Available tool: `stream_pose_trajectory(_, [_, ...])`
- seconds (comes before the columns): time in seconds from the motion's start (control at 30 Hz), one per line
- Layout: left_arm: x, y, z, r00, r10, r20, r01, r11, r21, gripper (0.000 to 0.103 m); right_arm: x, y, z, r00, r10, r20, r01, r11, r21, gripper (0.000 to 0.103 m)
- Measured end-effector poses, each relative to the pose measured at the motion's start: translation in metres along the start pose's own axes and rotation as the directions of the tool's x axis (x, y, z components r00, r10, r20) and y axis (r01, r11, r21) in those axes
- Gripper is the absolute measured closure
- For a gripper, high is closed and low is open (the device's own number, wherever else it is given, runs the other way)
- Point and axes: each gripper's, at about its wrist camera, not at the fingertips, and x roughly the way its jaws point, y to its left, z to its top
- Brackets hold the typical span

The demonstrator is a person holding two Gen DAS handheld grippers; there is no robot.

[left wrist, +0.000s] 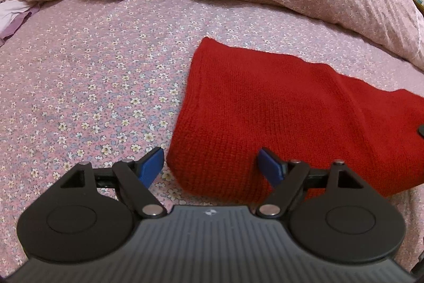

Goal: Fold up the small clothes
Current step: 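Lift the held red edge with the right tool and fold it over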

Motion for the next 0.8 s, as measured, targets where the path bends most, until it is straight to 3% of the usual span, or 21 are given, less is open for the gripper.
stream_pose_trajectory(0.5, [-0.011,0.015,0.004,1.0,-0.007,0.011,0.007,0.999,-0.036,0.021,-0.012,0.054,0.011,0.997,0.068,0.034,-0.059,0.971,-0.232,0.069])
stream_pose_trajectory(0.8, [-0.026,0.049,0.011,0.998,0.041,0.039,-0.037,0.995,-0.089,0.021,-0.016,0.095,0.012,0.99,0.139,0.037,-0.121,0.946,-0.301,0.069])
